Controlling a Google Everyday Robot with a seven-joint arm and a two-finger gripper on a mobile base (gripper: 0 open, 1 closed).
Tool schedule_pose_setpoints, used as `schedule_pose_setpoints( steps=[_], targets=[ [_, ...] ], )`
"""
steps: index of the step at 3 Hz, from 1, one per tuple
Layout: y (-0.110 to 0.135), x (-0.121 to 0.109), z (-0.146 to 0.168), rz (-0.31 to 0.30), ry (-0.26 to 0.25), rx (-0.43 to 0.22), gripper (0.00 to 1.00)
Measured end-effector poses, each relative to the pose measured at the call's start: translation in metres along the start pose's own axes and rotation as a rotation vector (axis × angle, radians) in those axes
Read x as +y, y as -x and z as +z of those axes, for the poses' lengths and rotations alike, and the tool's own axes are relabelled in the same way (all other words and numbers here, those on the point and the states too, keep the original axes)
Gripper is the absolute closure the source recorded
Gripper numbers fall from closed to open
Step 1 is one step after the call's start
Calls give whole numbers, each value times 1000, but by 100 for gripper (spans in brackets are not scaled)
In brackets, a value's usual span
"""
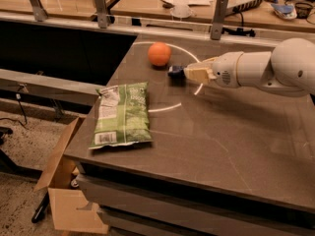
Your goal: Move rxbar blueberry near orange
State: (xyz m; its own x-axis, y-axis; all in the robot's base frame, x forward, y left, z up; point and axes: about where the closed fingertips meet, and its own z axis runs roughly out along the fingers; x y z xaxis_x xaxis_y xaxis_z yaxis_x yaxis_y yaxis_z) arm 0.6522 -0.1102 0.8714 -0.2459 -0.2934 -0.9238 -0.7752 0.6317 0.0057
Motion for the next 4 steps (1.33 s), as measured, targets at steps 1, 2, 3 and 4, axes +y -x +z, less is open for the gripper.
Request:
schedule_pose_setpoints(
  steps=[1,2,3,4],
  targets=[
    [-7,-10,-11,5,-35,20,5],
    [-13,-44,-44,16,-147,36,0],
    [-24,-97,-99,43,-354,51,0],
    [-20,-122,-117,51,-451,22,0]
  ],
)
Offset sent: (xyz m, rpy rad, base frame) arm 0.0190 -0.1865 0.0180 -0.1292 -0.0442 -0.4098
